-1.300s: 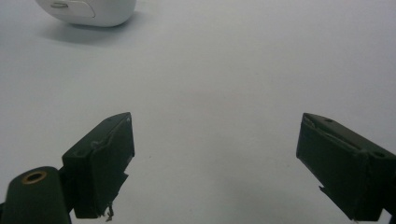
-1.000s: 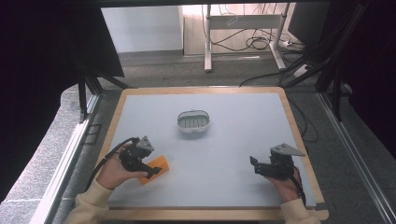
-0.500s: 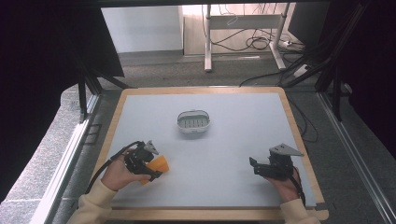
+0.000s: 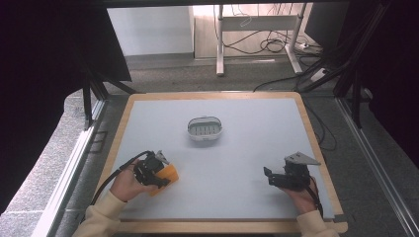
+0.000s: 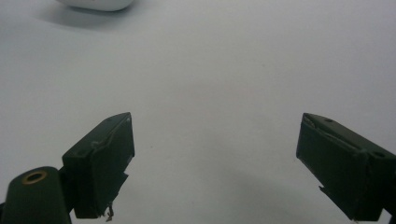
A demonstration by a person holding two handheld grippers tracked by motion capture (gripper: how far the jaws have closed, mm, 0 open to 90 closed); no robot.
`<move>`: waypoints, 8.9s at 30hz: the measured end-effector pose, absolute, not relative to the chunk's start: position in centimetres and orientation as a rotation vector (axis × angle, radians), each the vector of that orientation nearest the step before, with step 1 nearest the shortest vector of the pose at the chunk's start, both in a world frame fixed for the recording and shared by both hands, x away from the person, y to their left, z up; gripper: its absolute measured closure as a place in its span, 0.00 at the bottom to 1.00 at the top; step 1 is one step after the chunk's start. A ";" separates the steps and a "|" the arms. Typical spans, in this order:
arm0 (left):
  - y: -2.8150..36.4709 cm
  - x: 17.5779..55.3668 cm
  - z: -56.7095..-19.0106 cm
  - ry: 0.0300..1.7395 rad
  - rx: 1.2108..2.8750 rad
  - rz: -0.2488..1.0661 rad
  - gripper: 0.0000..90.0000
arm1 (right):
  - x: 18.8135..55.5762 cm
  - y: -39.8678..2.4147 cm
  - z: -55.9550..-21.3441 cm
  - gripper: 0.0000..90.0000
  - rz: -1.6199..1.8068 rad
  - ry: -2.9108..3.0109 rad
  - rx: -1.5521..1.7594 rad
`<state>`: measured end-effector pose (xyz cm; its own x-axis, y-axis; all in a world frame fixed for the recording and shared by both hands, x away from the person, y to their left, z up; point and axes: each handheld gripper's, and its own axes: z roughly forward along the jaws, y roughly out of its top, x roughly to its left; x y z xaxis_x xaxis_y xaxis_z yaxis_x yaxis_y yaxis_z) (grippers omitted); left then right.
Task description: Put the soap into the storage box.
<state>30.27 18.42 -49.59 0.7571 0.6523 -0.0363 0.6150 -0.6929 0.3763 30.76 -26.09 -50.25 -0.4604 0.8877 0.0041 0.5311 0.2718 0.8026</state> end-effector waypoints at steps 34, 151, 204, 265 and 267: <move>21.1 30.2 -46.5 1.009 2.440 0.200 0.69 | 30.8 -26.2 -50.2 0.14 1.072 2.080 1.283; 15.6 37.4 -39.8 0.850 2.423 0.304 0.69 | 31.1 -26.4 -50.6 0.14 1.048 2.084 1.279; 9.7 42.6 -39.1 0.642 2.497 0.307 0.69 | 31.3 -26.6 -50.8 0.14 1.036 2.088 1.291; 8.0 50.2 -42.8 0.481 2.619 0.208 0.69 | 31.2 -26.9 -50.8 0.14 1.023 2.062 1.296; 8.0 50.5 -43.2 0.448 2.626 0.191 0.69 | 31.1 -26.9 -50.7 0.14 1.024 2.059 1.295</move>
<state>50.47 7.98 -43.24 0.9371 0.3443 0.0569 0.2795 -0.8381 0.4685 31.14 -26.90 -50.71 -0.4248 0.9051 -0.0185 0.5311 0.2657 0.8045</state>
